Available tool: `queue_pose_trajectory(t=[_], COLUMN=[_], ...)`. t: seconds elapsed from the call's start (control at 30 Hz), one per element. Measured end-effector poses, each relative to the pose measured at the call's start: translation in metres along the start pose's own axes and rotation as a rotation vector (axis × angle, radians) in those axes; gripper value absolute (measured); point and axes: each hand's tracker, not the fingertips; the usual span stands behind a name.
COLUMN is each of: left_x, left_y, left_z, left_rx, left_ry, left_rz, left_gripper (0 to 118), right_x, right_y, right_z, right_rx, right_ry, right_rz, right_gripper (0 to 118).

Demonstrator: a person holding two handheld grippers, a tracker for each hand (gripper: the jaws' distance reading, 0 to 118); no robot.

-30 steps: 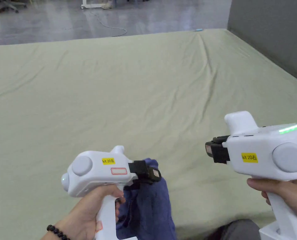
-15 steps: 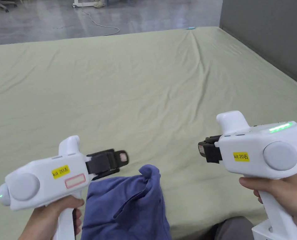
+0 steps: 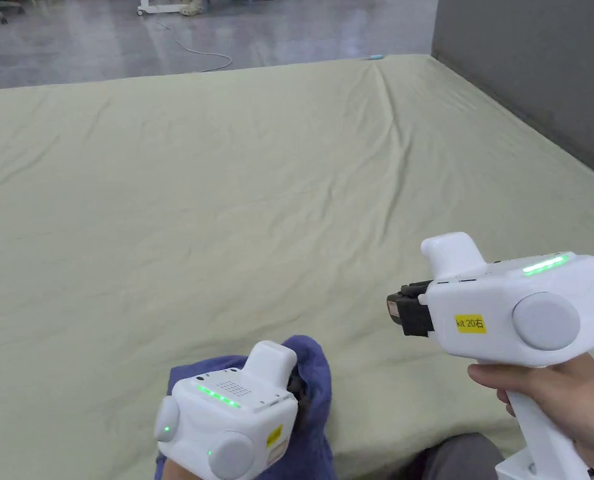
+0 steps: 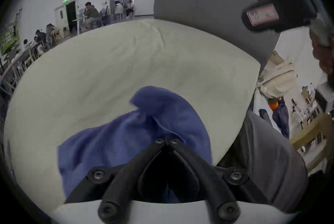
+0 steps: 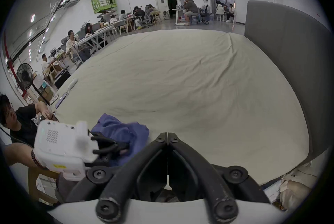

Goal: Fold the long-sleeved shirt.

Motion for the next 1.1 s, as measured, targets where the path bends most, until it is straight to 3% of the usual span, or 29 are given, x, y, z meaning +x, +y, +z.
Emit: queue_pose_trajectory(t=[0.27, 0.4, 0.53, 0.73, 0.93, 0.97, 1.0, 1.07, 1.1], left_x=[0.011, -0.015, -0.061, -0.138, -0.167, -0.166, -0.167, -0.17, -0.173], left_y=[0.012, 0.018, 0.01, -0.035, -0.071, -0.072, -0.074, -0.079, -0.082], left_z=[-0.024, 0.025, 0.077, 0.121, 0.121, 0.117, 0.111, 0.096, 0.088], left_rx=[-0.069, 0.005, 0.056, 0.096, 0.125, 0.111, 0.081, 0.022, 0.024], left_ry=[-0.066, -0.134, -0.098, -0.05, -0.158, -0.158, -0.158, -0.159, -0.157], left_rz=[0.045, 0.151, 0.246, 0.495, 0.662, 0.655, 0.663, 0.678, 0.696], left_gripper=[0, 0, 0, 0, 3, 9, 32, 97, 112], right_x=[0.004, -0.002, -0.027, -0.054, -0.046, -0.04, -0.035, -0.032, -0.031], right_y=[0.001, 0.018, 0.028, -0.016, -0.058, -0.062, -0.064, -0.065, -0.066], right_z=[-0.002, -0.01, -0.039, -0.11, -0.151, -0.153, -0.154, -0.157, -0.158], right_rx=[-0.008, -0.006, -0.023, -0.202, -0.324, -0.316, -0.311, -0.316, -0.313], right_ry=[-0.002, 0.199, 0.241, 0.408, 0.342, 0.366, 0.374, 0.362, 0.364], right_rz=[-0.027, -0.101, -0.194, -0.305, -0.285, -0.325, -0.35, -0.339, -0.334], right_gripper=[0, 0, 0, 0, 0, 0, 0, 0, 0])
